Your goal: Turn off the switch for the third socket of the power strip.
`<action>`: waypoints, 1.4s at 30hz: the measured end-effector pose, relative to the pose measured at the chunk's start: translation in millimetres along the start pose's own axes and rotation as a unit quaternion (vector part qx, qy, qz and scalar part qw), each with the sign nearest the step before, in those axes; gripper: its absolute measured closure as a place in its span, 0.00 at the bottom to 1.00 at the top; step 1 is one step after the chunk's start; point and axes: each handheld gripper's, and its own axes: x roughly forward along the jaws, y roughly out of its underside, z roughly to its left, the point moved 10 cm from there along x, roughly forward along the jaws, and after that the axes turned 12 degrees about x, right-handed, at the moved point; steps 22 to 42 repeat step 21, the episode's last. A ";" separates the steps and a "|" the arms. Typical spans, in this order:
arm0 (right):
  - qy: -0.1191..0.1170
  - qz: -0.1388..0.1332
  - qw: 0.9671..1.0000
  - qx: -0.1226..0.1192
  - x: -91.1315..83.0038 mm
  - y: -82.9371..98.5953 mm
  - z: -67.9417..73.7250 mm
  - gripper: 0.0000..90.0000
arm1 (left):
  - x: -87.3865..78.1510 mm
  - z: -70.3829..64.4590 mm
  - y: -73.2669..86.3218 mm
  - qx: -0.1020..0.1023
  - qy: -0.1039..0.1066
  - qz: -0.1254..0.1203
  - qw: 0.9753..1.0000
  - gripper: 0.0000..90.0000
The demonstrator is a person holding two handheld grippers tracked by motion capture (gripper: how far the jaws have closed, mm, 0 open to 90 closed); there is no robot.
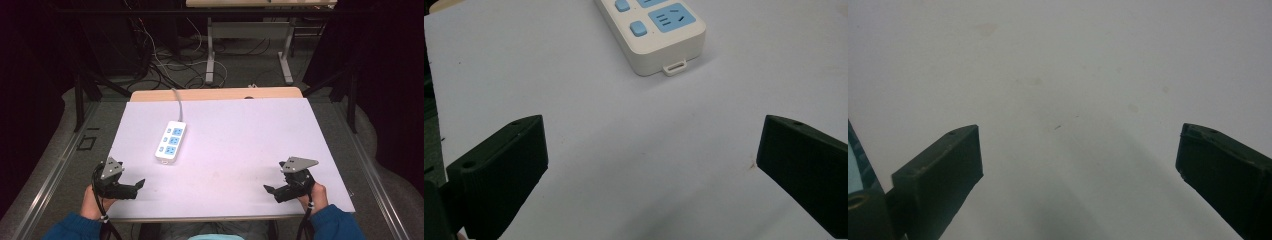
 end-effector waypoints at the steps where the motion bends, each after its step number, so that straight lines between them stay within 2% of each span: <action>1: 0.000 0.000 1.000 0.000 0.1 0.0 0.1 0.05 | -0.4 -0.2 0.3 -0.001 0.002 0.001 1.000 0.00; 16: -0.002 0.002 1.000 0.000 0.3 0.4 0.9 0.05 | 2.3 -0.3 1.0 -0.008 0.005 -0.003 1.000 0.00; 20: 0.001 -0.002 1.000 -0.001 0.9 -0.1 -0.1 0.05 | 2.2 -0.6 1.5 -0.001 0.009 0.003 1.000 0.00; 42: 0.001 -0.002 1.000 0.000 0.9 -0.1 -0.2 0.05 | 2.3 -0.7 1.5 -0.001 0.009 0.003 1.000 0.00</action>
